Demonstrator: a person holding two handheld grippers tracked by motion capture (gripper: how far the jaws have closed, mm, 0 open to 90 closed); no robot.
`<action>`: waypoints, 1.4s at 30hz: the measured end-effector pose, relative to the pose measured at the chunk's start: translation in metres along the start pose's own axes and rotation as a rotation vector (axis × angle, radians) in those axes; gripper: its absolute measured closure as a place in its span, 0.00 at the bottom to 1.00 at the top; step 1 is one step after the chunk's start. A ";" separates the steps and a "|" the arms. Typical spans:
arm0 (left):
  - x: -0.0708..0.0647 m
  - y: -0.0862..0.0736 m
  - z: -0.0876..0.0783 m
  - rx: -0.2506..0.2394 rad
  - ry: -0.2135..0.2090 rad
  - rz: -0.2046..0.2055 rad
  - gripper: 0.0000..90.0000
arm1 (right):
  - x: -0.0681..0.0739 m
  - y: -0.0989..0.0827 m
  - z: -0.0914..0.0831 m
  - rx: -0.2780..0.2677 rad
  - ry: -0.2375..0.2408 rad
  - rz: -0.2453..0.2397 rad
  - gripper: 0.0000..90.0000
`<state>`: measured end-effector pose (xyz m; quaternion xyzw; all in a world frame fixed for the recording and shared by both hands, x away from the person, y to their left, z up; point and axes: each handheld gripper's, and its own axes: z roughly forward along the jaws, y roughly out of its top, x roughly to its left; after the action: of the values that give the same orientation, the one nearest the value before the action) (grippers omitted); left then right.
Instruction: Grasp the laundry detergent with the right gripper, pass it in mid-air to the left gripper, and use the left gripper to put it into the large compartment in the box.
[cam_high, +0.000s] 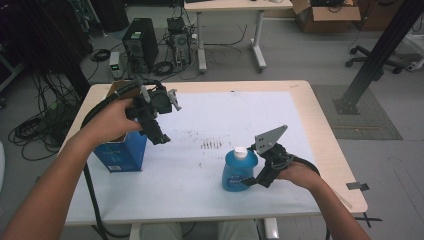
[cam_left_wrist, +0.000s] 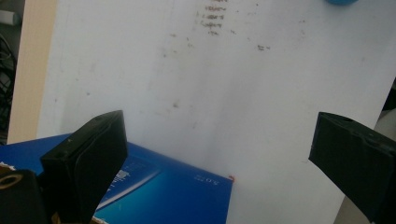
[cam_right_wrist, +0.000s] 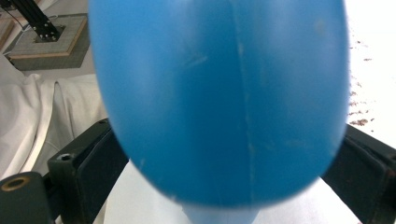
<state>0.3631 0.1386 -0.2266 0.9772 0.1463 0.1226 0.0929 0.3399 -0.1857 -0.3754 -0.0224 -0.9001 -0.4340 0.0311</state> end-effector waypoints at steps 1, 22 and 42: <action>0.000 0.000 0.000 -0.003 0.000 0.000 0.05 | 0.000 0.000 0.000 -0.001 0.000 0.000 0.08; 0.001 -0.001 0.000 -0.004 0.002 -0.004 0.05 | -0.001 0.000 0.003 -0.034 0.025 -0.012 0.18; 0.001 -0.002 0.001 -0.006 0.000 -0.006 0.05 | -0.004 -0.003 0.004 -0.051 0.045 -0.016 0.28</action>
<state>0.3633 0.1409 -0.2278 0.9765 0.1489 0.1229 0.0961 0.3437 -0.1849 -0.3808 -0.0062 -0.8880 -0.4573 0.0474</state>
